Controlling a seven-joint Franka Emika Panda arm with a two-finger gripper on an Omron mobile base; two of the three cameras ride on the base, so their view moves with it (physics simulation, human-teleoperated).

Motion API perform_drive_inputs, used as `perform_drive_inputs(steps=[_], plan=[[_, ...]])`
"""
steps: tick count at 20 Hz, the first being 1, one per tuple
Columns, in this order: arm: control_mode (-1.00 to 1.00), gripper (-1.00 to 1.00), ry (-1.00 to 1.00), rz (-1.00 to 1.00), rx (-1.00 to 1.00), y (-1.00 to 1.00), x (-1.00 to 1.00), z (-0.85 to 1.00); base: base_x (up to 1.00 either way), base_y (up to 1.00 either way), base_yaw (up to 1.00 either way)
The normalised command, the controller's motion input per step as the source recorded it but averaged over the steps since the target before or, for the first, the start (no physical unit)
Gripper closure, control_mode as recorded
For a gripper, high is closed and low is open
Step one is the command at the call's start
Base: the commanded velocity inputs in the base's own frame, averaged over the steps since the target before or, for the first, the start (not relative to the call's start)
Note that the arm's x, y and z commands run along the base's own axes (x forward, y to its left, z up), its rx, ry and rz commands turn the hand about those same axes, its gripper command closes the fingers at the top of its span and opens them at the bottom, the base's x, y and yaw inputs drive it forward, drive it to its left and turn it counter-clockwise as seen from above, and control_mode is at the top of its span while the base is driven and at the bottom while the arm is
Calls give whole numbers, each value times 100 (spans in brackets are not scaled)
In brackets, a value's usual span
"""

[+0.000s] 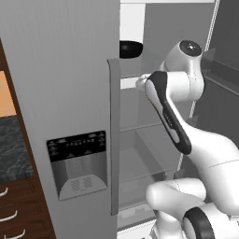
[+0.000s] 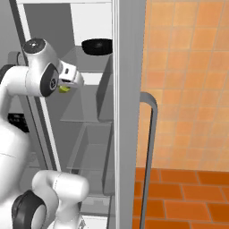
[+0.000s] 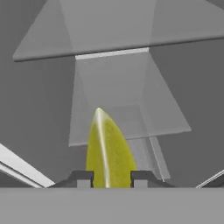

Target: Grab a lemon wedge from the fridge and one ice cube from the ice bowl, and put them in the glass of lemonade.

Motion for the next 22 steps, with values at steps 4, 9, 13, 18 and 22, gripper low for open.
perform_drive_inputs(steps=[4, 9, 13, 18, 22], plan=[[-100, 100, 29, -14, 4, -14, -100, 10, 0, 0, 0], [-100, 100, 6, -3, 3, -7, -91, 9, 0, 0, 0], [-100, 100, 2, -2, 1, 0, -69, -9, 0, 0, 0], [-100, 100, 7, -2, 2, 0, -73, -19, 0, 0, 0], [-100, 100, 3, -4, 5, 0, -43, -15, 0, 0, 0]])
